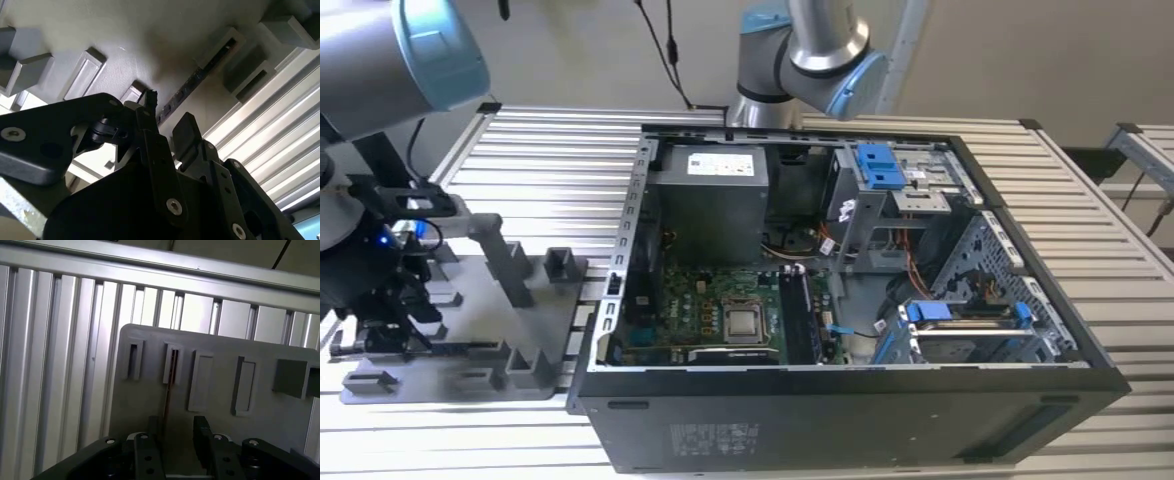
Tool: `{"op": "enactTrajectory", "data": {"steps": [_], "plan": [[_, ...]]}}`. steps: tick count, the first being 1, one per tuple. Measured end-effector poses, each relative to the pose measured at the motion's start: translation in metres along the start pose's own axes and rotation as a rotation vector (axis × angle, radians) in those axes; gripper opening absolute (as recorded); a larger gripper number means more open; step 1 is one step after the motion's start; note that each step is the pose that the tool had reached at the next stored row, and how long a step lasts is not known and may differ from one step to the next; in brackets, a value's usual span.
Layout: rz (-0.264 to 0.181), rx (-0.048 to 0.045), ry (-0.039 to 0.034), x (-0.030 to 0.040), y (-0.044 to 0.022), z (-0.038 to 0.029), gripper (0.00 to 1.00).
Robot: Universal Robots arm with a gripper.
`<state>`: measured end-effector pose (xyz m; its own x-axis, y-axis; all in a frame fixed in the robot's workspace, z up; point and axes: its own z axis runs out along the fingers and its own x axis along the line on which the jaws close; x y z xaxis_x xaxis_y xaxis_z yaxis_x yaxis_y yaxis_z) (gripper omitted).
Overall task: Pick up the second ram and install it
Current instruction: 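Pick up the second ram and move it above second insertion slot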
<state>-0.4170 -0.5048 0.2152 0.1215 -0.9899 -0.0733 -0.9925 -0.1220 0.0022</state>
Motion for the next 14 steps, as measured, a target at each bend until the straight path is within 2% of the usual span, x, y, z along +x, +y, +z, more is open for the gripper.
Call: {"op": "enactTrajectory", "data": {"steps": [9,14], "plan": [[-0.046,-0.0034,0.0001,0.0032,-0.0024,0.0068,0.42],[-0.051,-0.0036,0.0000,0.0058,-0.0022,0.0122,0.42]]}}
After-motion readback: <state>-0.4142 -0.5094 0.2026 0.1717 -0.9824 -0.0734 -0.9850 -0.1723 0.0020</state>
